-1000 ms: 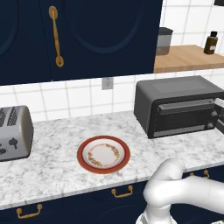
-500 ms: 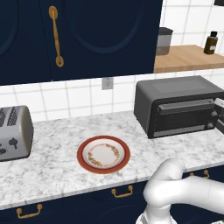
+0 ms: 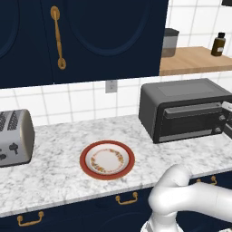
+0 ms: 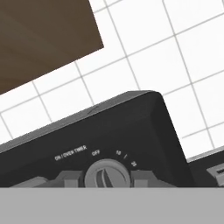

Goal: Pick up the kebab skewer and baguette bread, and place them inside the toaster oven. Close the toaster oven door and start by setting the timer.

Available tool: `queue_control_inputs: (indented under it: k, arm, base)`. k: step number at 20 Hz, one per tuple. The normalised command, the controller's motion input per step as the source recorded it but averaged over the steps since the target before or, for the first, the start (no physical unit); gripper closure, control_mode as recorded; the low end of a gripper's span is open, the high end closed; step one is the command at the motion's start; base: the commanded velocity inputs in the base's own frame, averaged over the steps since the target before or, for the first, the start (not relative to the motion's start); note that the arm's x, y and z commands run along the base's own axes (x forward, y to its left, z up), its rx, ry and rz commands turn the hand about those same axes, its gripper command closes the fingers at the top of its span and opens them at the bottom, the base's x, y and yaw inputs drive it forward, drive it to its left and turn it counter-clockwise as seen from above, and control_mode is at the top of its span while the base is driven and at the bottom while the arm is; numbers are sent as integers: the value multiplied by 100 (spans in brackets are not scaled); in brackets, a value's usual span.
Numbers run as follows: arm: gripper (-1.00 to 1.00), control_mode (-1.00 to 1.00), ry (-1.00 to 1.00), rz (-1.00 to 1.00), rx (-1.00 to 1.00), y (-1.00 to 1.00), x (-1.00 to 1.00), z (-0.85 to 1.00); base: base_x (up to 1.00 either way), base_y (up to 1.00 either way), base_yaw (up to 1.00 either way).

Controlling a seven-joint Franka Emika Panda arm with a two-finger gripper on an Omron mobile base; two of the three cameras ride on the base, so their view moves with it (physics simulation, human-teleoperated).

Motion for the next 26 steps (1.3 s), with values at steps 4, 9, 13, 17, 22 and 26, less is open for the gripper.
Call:
queue_control_inputs:
  k: [4, 9, 13, 17, 22, 26]
  arm:
    - [100, -100, 0, -1, 7, 0, 0, -1]
    - [100, -100, 0, -4, 14, 0, 0, -6]
    - [100, -100, 0, -4, 17, 0, 0, -7]
    - [100, -100, -1, -8, 17, 0, 0, -4]
    - [100, -100, -4, -8, 18, 0, 0, -4]
    - [100, -100, -5, -7, 19, 0, 0, -4]
  base:
    - [0, 0, 0]
    - [0, 0, 0]
    - [0, 0, 0]
    - [0, 0, 0]
    - [0, 0, 0]
    - [0, 0, 0]
